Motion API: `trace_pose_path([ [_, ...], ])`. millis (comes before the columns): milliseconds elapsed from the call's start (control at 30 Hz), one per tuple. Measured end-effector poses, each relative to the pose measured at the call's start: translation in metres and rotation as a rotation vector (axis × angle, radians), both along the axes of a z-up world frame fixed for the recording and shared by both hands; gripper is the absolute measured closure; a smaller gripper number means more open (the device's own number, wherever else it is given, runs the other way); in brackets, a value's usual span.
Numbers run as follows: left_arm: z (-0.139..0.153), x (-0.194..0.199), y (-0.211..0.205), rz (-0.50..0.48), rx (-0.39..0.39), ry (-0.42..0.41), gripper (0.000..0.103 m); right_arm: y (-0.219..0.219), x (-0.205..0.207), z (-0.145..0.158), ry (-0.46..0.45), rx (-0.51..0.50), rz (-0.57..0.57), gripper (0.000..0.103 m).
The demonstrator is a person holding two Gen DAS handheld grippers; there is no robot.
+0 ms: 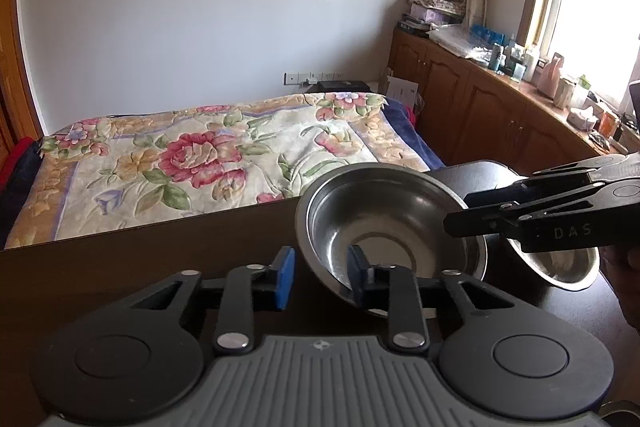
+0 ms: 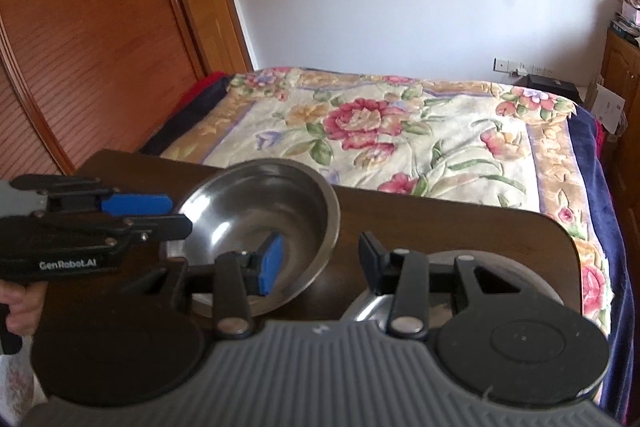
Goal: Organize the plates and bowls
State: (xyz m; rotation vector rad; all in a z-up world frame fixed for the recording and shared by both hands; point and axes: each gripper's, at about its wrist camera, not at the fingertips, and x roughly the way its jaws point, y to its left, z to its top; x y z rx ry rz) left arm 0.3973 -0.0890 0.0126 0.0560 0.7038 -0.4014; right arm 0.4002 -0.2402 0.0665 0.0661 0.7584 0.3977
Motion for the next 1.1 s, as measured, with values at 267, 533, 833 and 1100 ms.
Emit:
trace_pose_path([
  [267, -0.002, 0.000, 0.001, -0.003, 0.001, -0.002, 0.052, 0.004, 0.002, -0.003, 0.023, -0.017, 0.025, 0.079],
  [533, 0.001, -0.004, 0.006, -0.010, -0.009, -0.018, 0.055, 0.005, -0.002, -0.004, 0.011, -0.017, 0.026, 0.082],
  [833, 0.013, -0.021, 0.009, -0.016, -0.023, -0.050, 0.056, 0.001, -0.009, 0.002, -0.029, 0.009, -0.001, 0.089],
  [1100, 0.036, -0.057, 0.006, -0.040, -0.020, -0.118, 0.057, -0.006, -0.028, 0.016, -0.078, 0.022, -0.034, 0.091],
])
